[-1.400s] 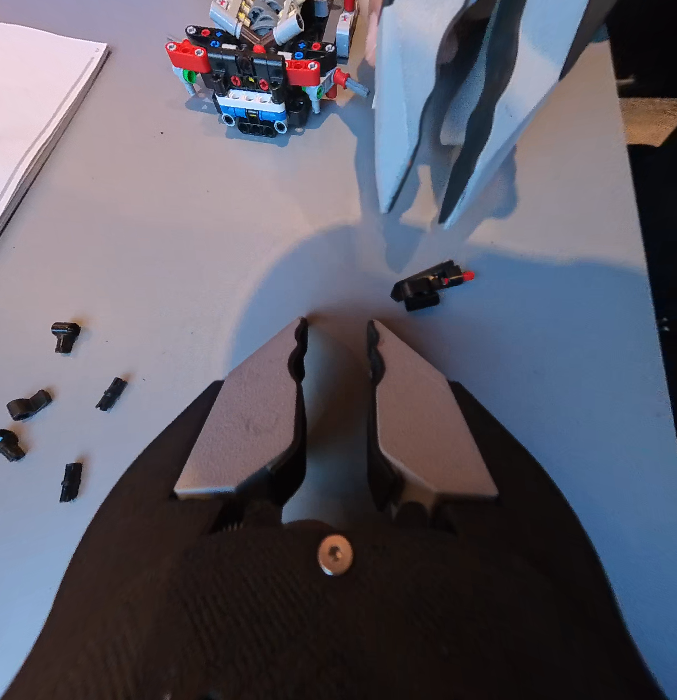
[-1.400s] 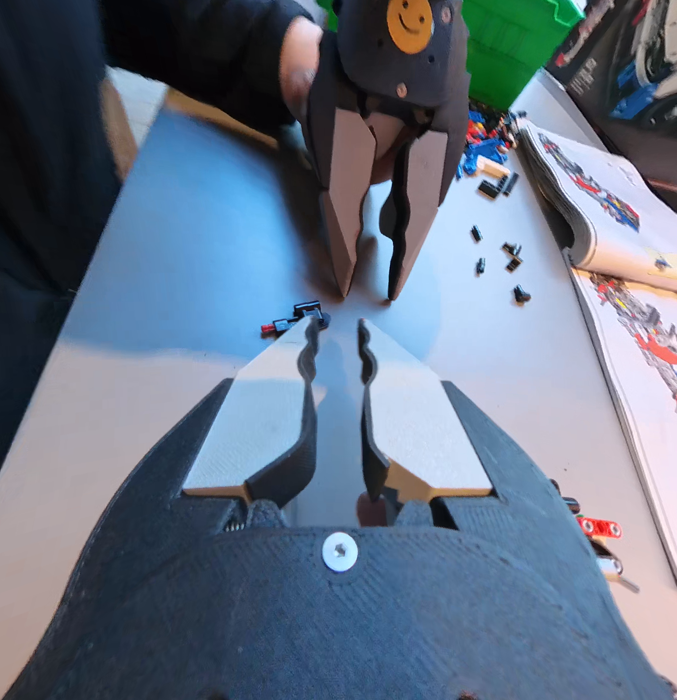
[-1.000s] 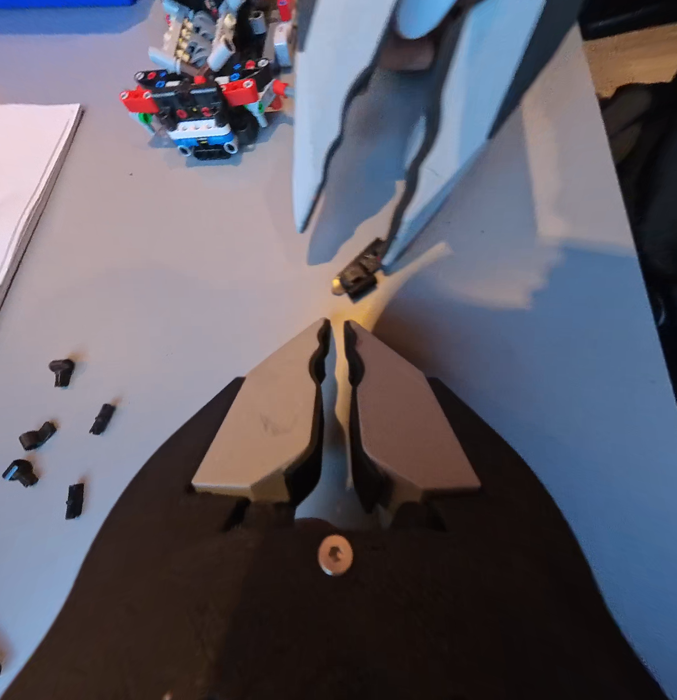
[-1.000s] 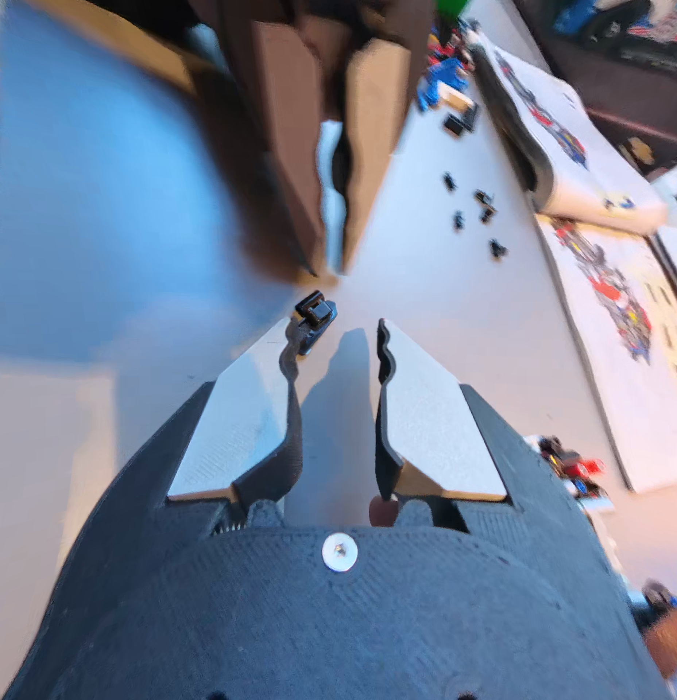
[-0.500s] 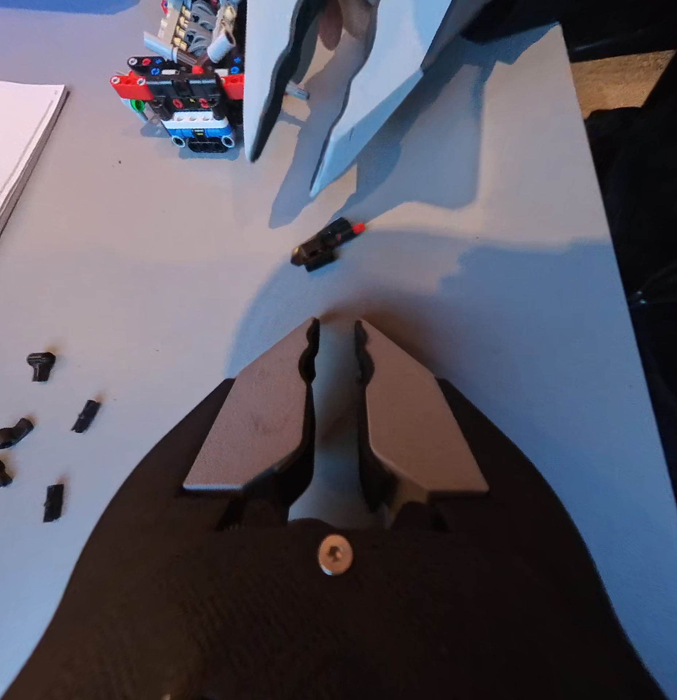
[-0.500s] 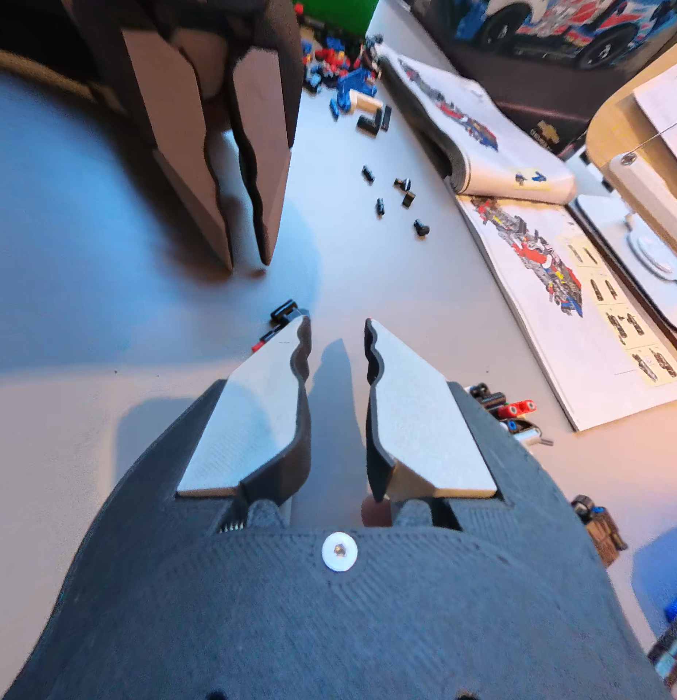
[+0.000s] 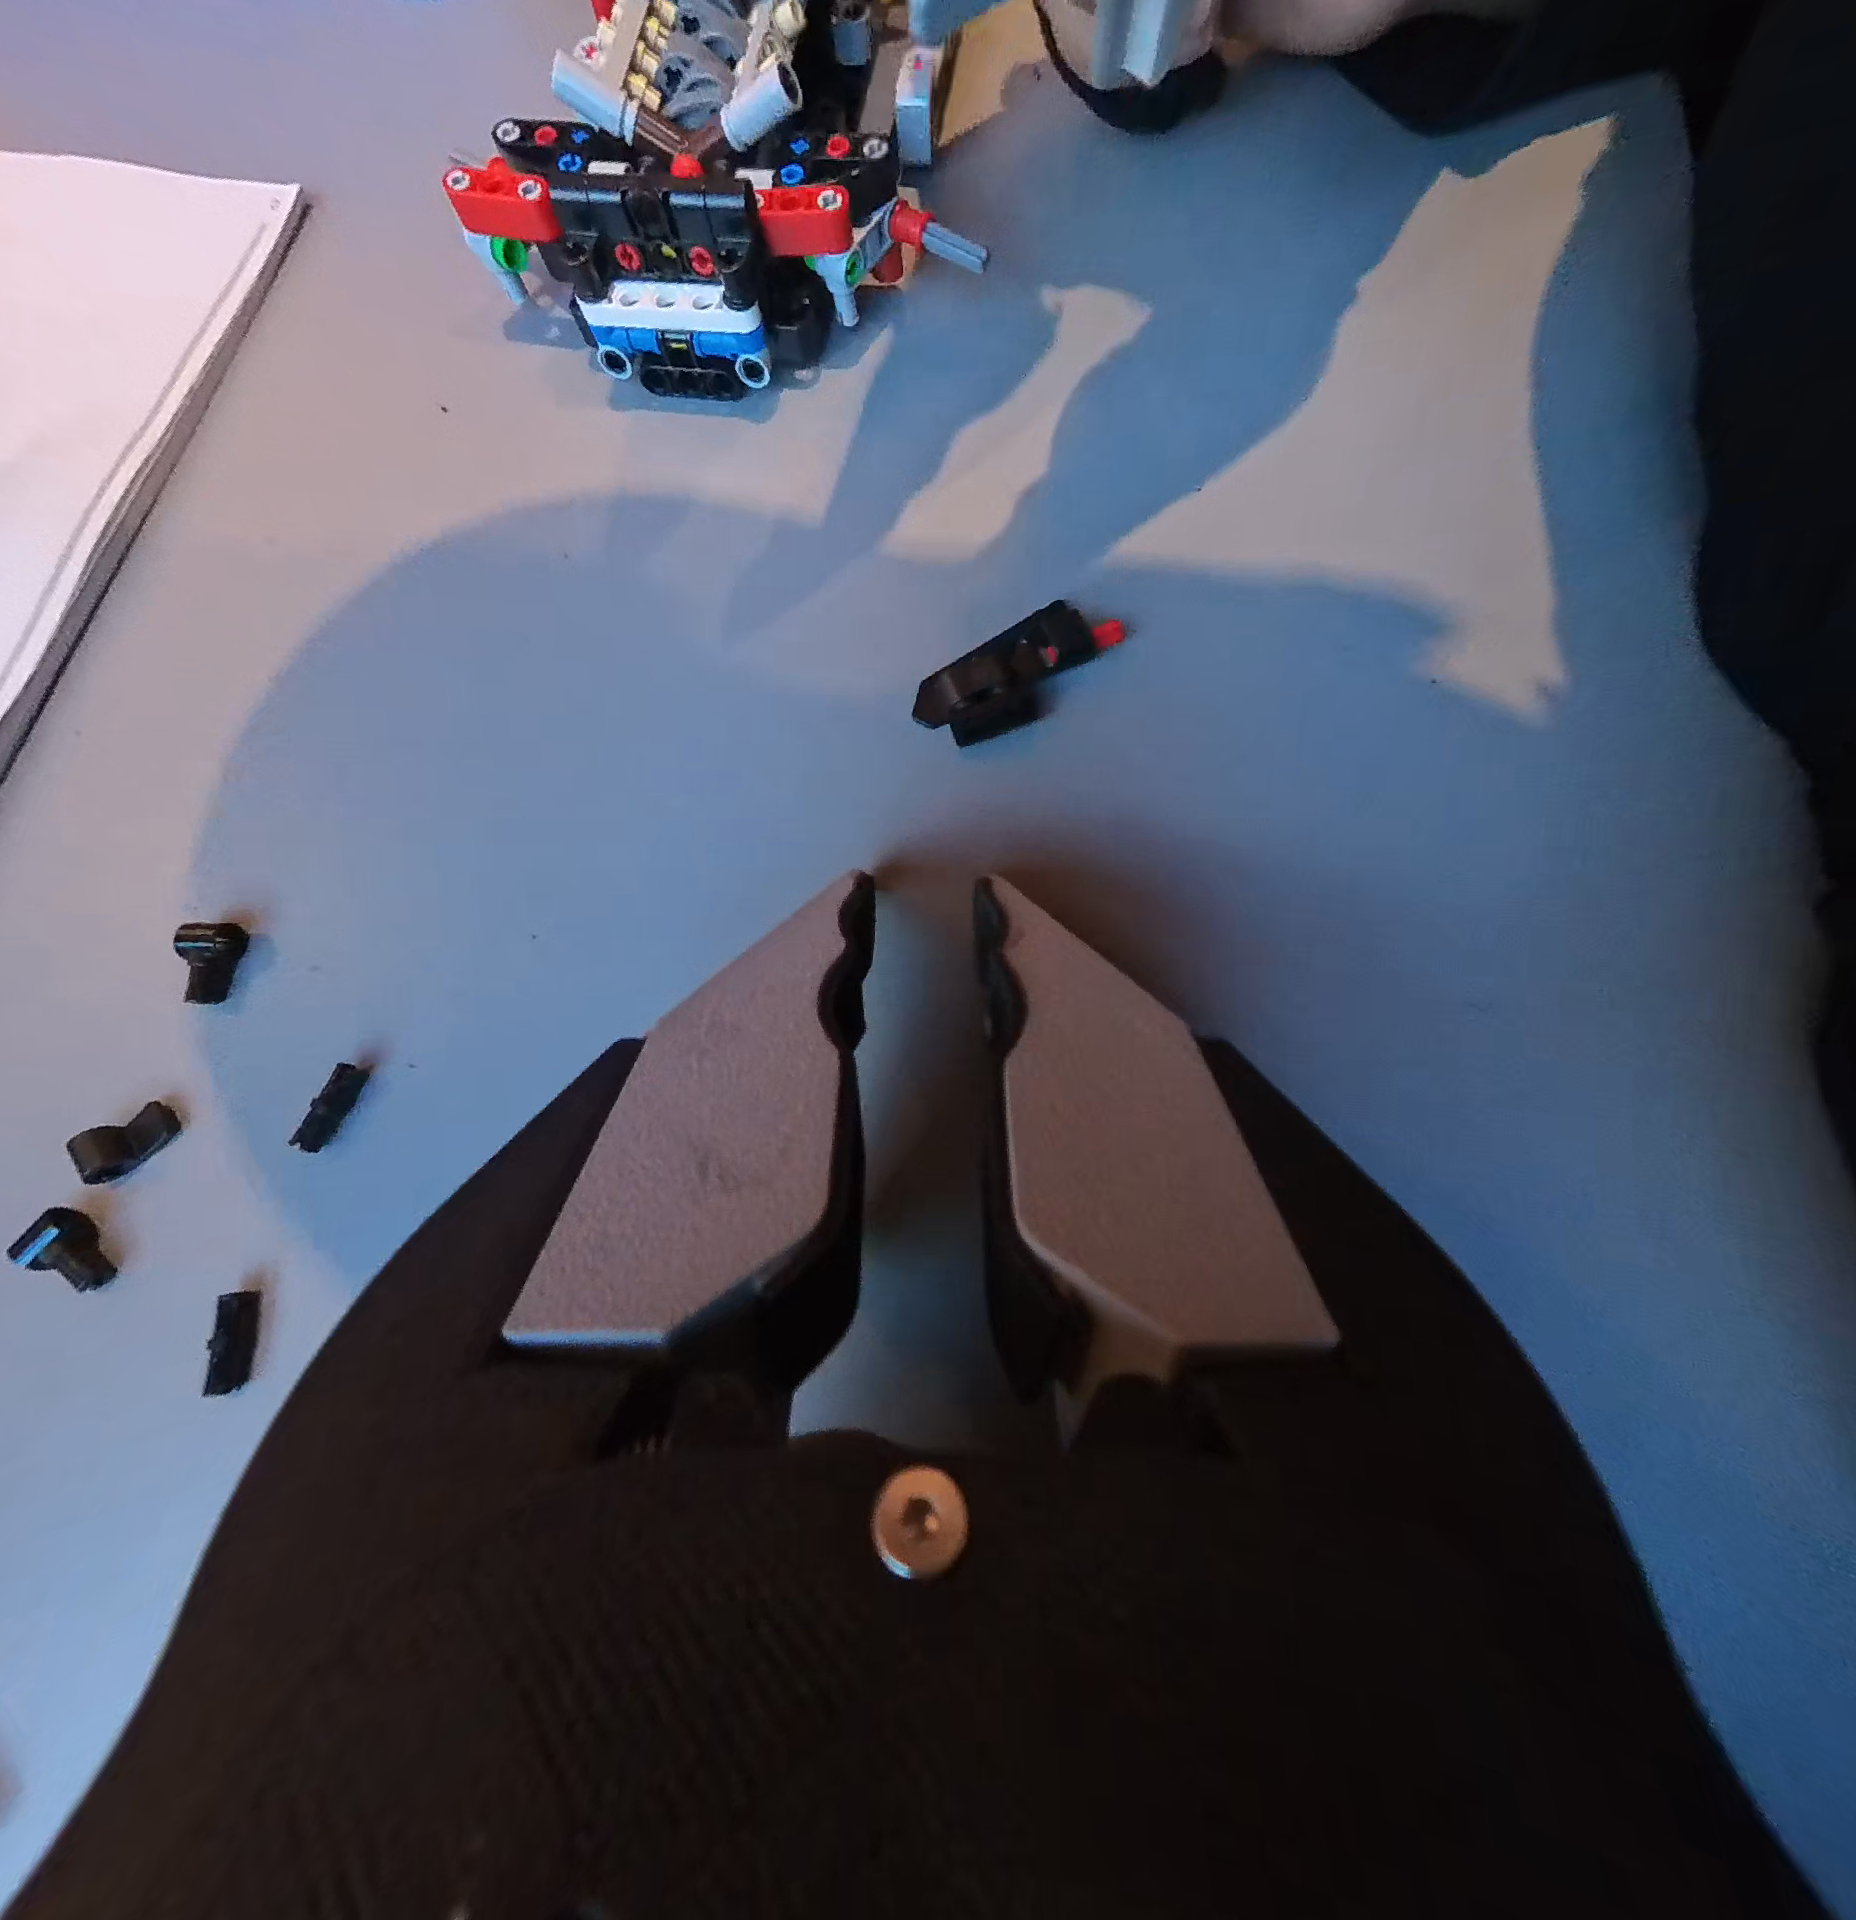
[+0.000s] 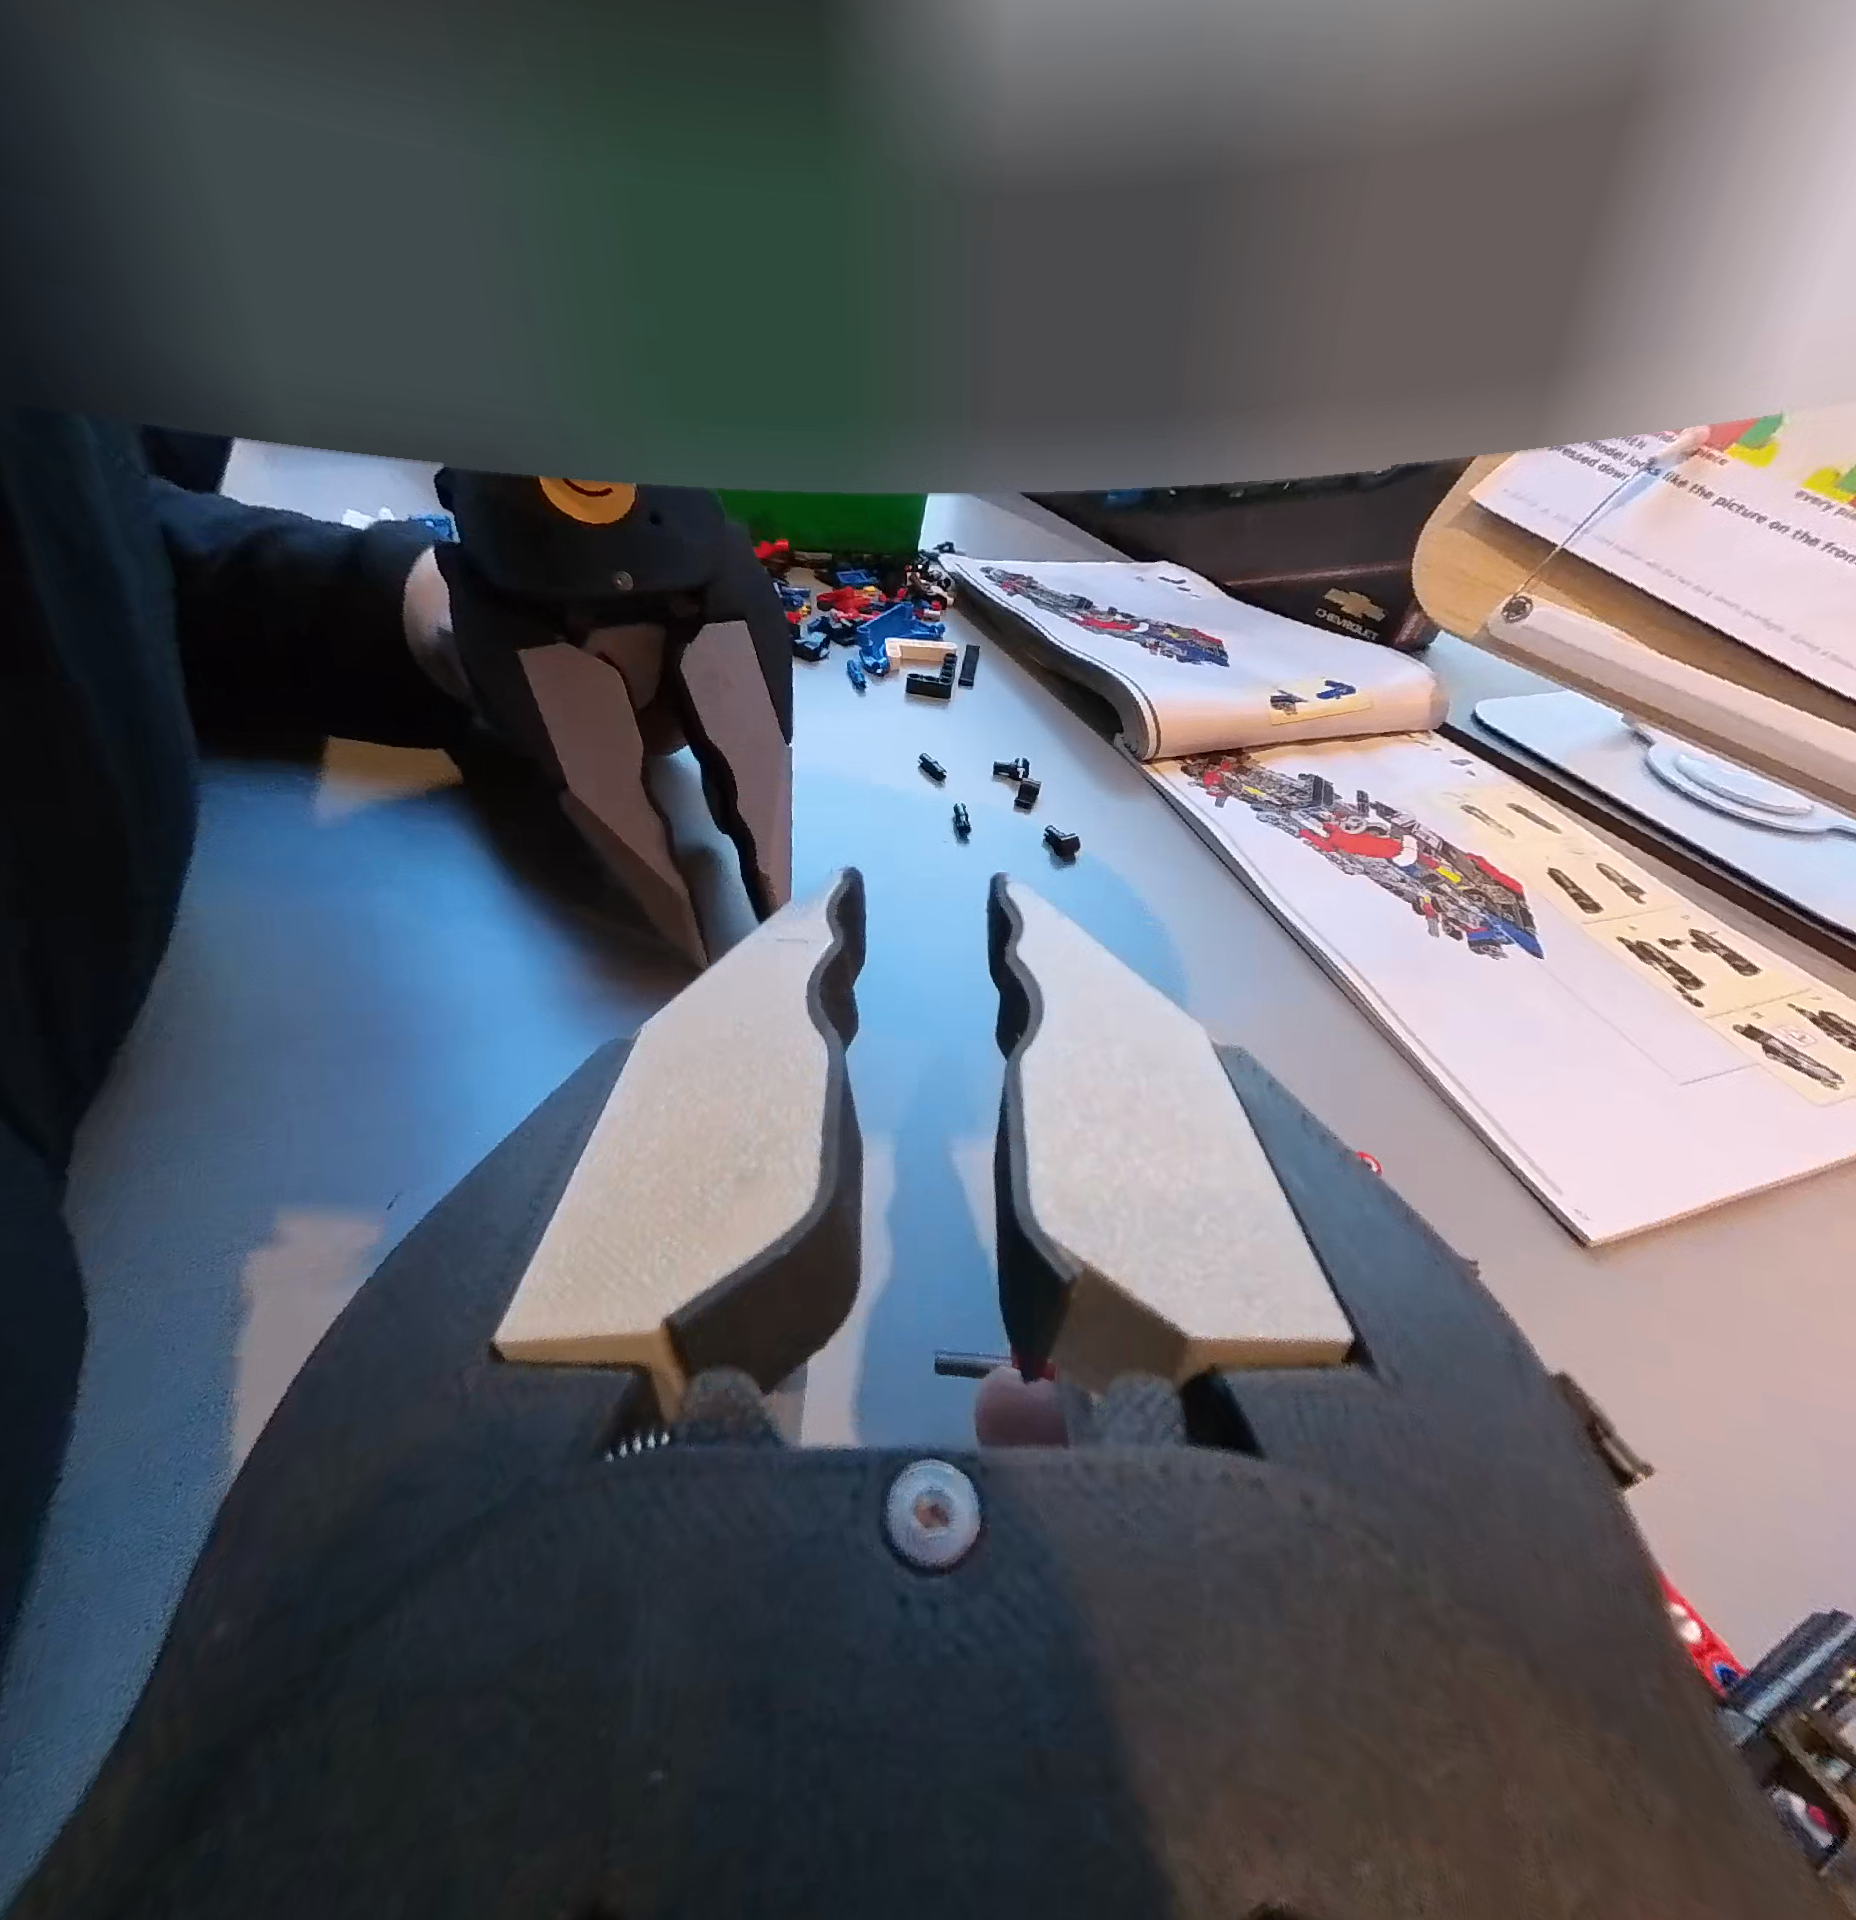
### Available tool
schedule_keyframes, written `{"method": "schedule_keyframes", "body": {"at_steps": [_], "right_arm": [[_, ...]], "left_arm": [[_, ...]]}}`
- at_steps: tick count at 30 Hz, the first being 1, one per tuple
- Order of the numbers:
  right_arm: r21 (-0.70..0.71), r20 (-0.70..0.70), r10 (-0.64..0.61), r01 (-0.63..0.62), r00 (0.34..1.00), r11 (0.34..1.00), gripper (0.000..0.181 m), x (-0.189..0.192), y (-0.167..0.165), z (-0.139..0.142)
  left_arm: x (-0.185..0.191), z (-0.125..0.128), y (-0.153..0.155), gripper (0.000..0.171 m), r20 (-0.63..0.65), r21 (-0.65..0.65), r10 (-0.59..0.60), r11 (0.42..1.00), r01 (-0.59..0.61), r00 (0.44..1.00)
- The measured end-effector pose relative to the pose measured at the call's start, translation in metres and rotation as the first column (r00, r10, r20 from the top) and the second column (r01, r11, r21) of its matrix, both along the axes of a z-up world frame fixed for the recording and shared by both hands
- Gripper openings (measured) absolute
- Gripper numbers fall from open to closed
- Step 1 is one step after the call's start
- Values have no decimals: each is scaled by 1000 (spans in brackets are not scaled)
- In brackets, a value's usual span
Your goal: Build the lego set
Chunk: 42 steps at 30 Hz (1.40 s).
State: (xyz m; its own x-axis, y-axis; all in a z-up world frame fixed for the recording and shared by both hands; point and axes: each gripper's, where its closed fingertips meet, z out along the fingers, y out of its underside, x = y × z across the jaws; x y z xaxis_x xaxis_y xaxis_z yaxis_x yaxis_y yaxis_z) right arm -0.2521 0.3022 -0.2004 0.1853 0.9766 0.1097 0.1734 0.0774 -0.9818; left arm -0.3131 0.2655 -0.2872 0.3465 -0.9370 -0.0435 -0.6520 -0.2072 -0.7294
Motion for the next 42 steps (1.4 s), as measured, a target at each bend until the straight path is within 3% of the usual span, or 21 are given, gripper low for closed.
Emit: {"method": "schedule_keyframes", "body": {"at_steps": [42], "right_arm": [[20,-80,18,-16,997,1000,14,4,-4,13]], "left_arm": [[0,1,0,14,6,-1,-2,1000,2,1000]]}}
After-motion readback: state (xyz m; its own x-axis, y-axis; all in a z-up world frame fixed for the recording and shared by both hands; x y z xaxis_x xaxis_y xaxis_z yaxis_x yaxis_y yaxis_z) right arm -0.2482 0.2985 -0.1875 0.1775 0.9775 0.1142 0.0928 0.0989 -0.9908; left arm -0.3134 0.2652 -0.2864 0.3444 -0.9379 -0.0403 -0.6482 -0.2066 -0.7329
